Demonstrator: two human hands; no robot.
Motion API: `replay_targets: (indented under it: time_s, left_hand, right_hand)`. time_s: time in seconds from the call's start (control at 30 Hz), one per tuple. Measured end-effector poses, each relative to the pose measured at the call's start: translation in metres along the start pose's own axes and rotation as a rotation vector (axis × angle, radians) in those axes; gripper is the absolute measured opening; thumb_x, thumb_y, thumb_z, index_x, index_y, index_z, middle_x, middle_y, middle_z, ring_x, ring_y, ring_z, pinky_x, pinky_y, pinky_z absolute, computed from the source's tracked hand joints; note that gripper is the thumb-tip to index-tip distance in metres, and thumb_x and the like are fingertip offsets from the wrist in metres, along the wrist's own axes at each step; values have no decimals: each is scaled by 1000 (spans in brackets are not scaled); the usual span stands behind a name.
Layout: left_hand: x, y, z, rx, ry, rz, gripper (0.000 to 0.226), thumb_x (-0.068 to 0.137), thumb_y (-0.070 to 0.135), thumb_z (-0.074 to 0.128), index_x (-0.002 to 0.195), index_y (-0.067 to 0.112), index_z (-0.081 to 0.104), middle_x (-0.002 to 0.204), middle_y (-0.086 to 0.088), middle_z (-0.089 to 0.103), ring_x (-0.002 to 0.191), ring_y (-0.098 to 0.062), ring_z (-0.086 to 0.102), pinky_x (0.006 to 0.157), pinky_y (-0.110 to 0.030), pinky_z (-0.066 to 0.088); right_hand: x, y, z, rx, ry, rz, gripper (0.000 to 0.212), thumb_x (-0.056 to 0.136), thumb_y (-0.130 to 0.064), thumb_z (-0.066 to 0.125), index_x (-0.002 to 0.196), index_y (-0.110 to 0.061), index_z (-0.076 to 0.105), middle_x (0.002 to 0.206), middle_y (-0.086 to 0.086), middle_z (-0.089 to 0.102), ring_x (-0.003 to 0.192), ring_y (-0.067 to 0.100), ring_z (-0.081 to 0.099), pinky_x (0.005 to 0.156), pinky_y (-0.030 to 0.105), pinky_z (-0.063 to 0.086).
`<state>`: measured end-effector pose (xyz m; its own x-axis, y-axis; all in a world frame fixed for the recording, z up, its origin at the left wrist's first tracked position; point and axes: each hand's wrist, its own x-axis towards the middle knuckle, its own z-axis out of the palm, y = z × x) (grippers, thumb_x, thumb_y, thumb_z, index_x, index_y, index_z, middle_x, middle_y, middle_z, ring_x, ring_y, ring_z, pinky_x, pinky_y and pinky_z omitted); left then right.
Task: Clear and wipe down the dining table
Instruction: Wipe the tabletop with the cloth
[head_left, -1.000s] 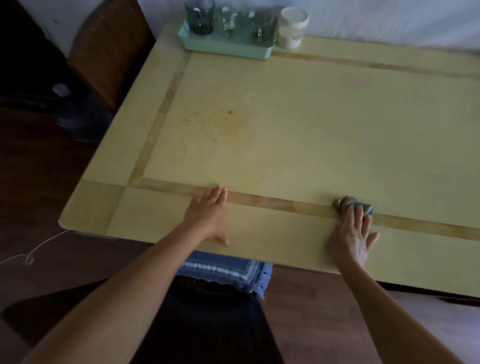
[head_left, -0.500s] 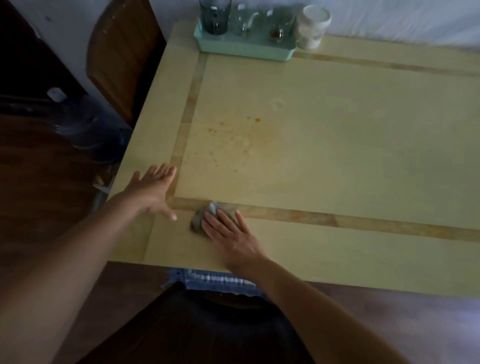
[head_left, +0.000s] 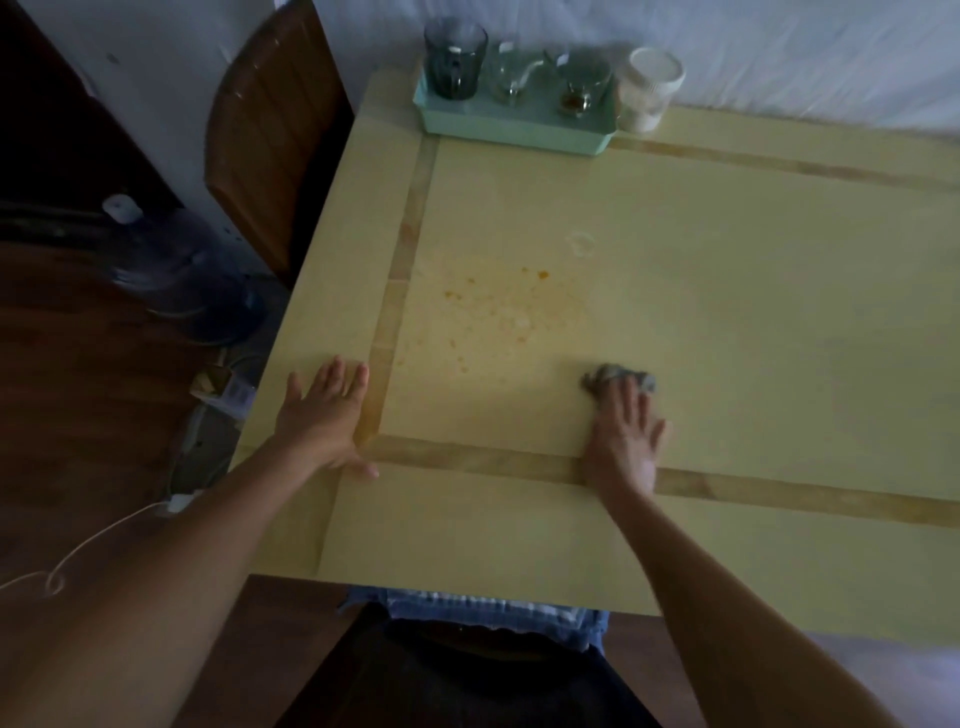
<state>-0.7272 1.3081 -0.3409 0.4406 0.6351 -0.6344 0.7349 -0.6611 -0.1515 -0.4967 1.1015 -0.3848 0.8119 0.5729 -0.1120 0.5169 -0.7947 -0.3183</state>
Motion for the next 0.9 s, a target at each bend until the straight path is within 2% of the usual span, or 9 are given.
replay_targets:
  time_s: [0.13, 0.23, 0.3, 0.4, 0.5, 0.6, 0.67, 0.73, 0.9]
  left_hand:
    - [0, 4, -1, 12, 1, -11, 136, 62, 65, 71, 145, 16, -25, 156, -11, -22, 146, -24, -14, 116, -50, -4]
    - [0, 3, -2, 11, 6, -11, 137, 61, 66, 70, 145, 17, -25, 156, -10, -22, 146, -24, -14, 116, -50, -4]
    - [0, 2, -2, 7, 4, -8, 136, 62, 66, 70, 145, 17, -25, 156, -10, -23, 146, -24, -14, 116, -51, -4]
    - [0, 2, -1, 0, 2, -1, 135, 63, 64, 69, 144, 17, -28, 155, -11, -25, 145, -24, -17, 115, -52, -7]
    - [1, 2, 0, -15, 2, 17, 135, 64, 64, 69, 142, 16, -30, 155, -11, -26, 145, -24, -18, 115, -52, -7]
    - [2, 0, 3, -46, 15, 9, 137, 62, 65, 70, 136, 19, -35, 154, -8, -28, 143, -21, -22, 115, -50, -10]
    - [1, 1, 4, -56, 11, -11, 136, 62, 64, 70, 134, 21, -38, 151, -5, -32, 140, -18, -28, 114, -48, -12]
    - [0, 2, 4, -71, 16, -11, 137, 62, 63, 71, 132, 22, -39, 150, -4, -34, 135, -15, -32, 113, -46, -15]
    - [-3, 4, -9, -42, -63, -39, 131, 66, 62, 69, 137, 22, -35, 153, -4, -29, 137, -15, -29, 114, -46, -13]
  right_hand:
    - [-46, -93, 33, -36, -169, -485, 76, 86, -3, 40, 150, -19, 3, 159, 0, -2, 146, 24, -9, 116, 47, -10]
    - [-60, -91, 45, -66, -255, -873, 71, 86, -16, 45, 149, -21, 12, 158, -2, 10, 143, 22, -4, 116, 54, -1]
    - [-30, -64, 39, -133, -320, -1016, 67, 86, -21, 33, 149, -24, 10, 159, -4, 9, 145, 19, 1, 115, 54, -4]
    - [29, -22, 13, -109, -193, -787, 63, 85, -18, 30, 147, -20, 24, 157, 0, 19, 145, 21, 18, 113, 59, 18]
    - [95, 29, -21, -69, -158, -391, 73, 83, -2, 42, 149, -19, 15, 159, 1, 6, 147, 18, 2, 116, 52, 0]
    - [143, 52, -39, -62, -79, -106, 69, 86, -1, 40, 149, -15, 15, 159, 2, 6, 147, 21, 1, 117, 51, -1]
    - [163, 30, -35, -34, -77, -20, 69, 85, 1, 36, 149, -14, 15, 159, 3, 5, 146, 24, 1, 118, 49, 0]
    - [167, -10, -19, 0, -93, -87, 66, 86, 1, 31, 148, -15, 16, 159, 3, 6, 146, 26, 1, 117, 47, 1]
    - [68, -101, 36, -36, -298, -789, 72, 76, -11, 13, 146, -15, 28, 157, 5, 20, 145, 29, 12, 117, 47, 3]
